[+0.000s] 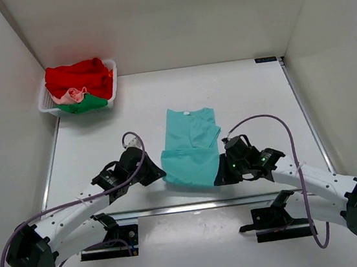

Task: Fold and stack the t-shirts
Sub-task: Grab one side of the 2/3 rectangular tshirt with both arms, then fold the long partially folded tshirt into a neat square

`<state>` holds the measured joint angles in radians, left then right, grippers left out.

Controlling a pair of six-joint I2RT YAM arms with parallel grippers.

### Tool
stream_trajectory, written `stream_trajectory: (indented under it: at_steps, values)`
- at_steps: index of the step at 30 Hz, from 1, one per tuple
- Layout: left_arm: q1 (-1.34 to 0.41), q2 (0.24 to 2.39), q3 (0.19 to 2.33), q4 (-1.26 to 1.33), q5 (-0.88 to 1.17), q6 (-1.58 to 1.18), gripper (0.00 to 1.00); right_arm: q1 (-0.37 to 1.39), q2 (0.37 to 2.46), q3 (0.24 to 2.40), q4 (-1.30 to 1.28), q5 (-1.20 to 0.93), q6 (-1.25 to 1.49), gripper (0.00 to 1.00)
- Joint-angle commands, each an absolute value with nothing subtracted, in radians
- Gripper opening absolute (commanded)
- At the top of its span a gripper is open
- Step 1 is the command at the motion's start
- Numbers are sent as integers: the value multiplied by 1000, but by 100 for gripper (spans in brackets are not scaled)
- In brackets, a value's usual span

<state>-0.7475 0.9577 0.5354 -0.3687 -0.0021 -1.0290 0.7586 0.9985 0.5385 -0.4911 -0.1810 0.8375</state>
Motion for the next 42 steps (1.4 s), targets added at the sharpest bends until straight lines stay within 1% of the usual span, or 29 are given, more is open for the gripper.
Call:
stream_trajectory:
  at_steps: [1,5,7,9,13,16,21,23,24,26,27,29,30,31,32,33,34,35,36,37,39,40,42]
  values:
    - [-713,937,586,-420,17,-1017,0,721,986,632,-549,-234,810,0]
    - [-640,1011,690,-417,52,-951,0,609,1040,751,-590,-305,707,0]
    - [-606,1060,771,-422,75,-908,0,578,1101,852,-627,-298,664,0]
    - [-572,1121,837,-420,103,-894,0,511,1147,921,-650,-337,614,0]
    - [-491,1229,972,-378,136,-841,0,402,1262,1049,-634,-368,551,0]
    - [-431,1372,1072,-353,161,-810,0,316,1362,1135,-618,-382,500,1]
    - [-374,1607,1259,-324,193,-758,0,247,1544,1268,-566,-399,468,0]
    - [-356,1702,1372,-316,195,-741,0,221,1653,1331,-551,-397,457,0]
    - [-347,1773,1406,-321,204,-738,0,212,1679,1377,-546,-406,450,0]
    - [-333,1921,1553,-345,215,-729,0,199,1802,1492,-535,-413,434,0]
    - [-331,1955,1586,-348,225,-727,0,192,1834,1518,-541,-402,430,0]
    - [-310,2086,1722,-345,230,-747,0,181,1964,1656,-561,-393,425,0]
    - [-311,2150,1800,-347,230,-759,11,175,2036,1736,-557,-393,422,0]
    - [-308,2175,1839,-356,236,-756,21,173,2063,1765,-543,-408,422,0]
    - [-296,2230,1920,-385,244,-778,29,173,2116,1834,-531,-426,420,1]
    - [-292,2252,1984,-385,244,-781,31,158,2164,1865,-528,-429,425,10]
    - [-284,2281,2003,-391,253,-793,38,153,2187,1923,-517,-420,428,15]
    - [-269,2290,2022,-373,264,-807,47,158,2212,1969,-517,-423,422,24]
    - [-261,2284,2008,-348,278,-814,51,153,2232,2008,-523,-401,422,33]
    - [-258,2269,1990,-338,285,-813,51,144,2246,2017,-519,-403,414,37]
    - [-241,2208,1881,-278,284,-808,53,155,2231,2008,-528,-390,403,42]
    - [-239,2186,1852,-267,285,-799,53,158,2224,1996,-506,-368,396,47]
    - [-224,2135,1731,-233,281,-793,53,164,2172,1897,-477,-350,380,51]
